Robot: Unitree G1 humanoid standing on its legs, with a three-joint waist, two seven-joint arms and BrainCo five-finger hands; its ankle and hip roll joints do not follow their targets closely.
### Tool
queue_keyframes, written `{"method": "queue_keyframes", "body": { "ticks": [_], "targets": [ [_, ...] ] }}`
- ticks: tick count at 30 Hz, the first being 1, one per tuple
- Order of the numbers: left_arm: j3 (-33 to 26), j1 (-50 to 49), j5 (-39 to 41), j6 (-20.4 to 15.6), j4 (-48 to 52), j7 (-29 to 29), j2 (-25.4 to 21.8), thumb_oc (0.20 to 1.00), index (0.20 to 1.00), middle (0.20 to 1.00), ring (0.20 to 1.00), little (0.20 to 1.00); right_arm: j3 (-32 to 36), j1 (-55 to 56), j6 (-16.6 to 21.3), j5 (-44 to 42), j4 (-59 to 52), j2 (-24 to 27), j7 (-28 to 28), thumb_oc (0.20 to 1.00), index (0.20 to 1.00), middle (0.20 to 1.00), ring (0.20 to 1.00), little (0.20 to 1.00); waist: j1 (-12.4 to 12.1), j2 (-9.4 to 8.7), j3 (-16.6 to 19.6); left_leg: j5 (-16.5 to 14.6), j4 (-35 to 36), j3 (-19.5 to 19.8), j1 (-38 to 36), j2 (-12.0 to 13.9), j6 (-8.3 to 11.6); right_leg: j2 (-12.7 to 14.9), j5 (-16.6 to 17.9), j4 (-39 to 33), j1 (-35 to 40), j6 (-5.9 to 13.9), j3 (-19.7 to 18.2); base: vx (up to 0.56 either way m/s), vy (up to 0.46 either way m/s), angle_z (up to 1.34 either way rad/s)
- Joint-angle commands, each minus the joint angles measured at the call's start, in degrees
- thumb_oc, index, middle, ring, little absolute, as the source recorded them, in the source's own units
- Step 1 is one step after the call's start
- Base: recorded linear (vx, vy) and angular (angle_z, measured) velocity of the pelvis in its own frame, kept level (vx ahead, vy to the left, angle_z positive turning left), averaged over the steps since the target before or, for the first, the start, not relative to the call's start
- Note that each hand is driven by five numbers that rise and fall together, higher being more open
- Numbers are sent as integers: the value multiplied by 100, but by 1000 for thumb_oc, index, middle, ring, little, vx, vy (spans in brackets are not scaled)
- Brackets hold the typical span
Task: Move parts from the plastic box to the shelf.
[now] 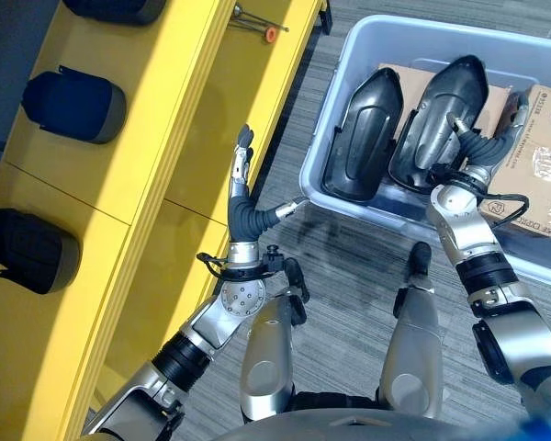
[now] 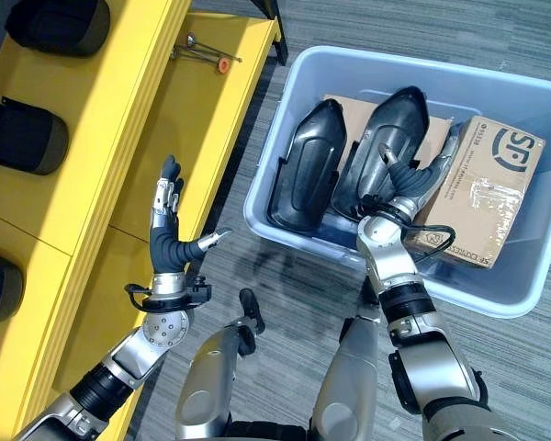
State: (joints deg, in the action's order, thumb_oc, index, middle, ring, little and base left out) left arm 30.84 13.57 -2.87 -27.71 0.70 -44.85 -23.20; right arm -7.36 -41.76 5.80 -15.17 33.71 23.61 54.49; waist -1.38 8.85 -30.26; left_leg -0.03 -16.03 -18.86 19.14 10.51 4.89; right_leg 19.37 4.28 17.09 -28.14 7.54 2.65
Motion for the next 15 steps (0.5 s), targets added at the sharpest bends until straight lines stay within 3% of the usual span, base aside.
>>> {"method": "queue_keyframes", "body": {
  "ticks": [1, 15],
  "targets": [
    [-138, -134, 93, -216, 595, 72, -98, 1000, 1000, 1000, 1000, 1000, 144, -181, 132, -156, -276, 165, 104, 1000, 1000, 1000, 1000, 1000, -61, 256, 47, -233, -459, 294, 344, -52, -160, 376, -451, 964, -23, -55, 621, -5, -4, 5],
    [-142, -169, 162, -240, 600, 114, -177, 1000, 1000, 1000, 1000, 1000, 167, -199, -8, -853, 659, 258, -269, 1000, 1000, 1000, 1000, 1000, -115, 320, 47, -321, -544, 342, 461, -47, -104, 396, -598, 1130, -162, -5, 583, 8, -1, 0]
  ]
}}
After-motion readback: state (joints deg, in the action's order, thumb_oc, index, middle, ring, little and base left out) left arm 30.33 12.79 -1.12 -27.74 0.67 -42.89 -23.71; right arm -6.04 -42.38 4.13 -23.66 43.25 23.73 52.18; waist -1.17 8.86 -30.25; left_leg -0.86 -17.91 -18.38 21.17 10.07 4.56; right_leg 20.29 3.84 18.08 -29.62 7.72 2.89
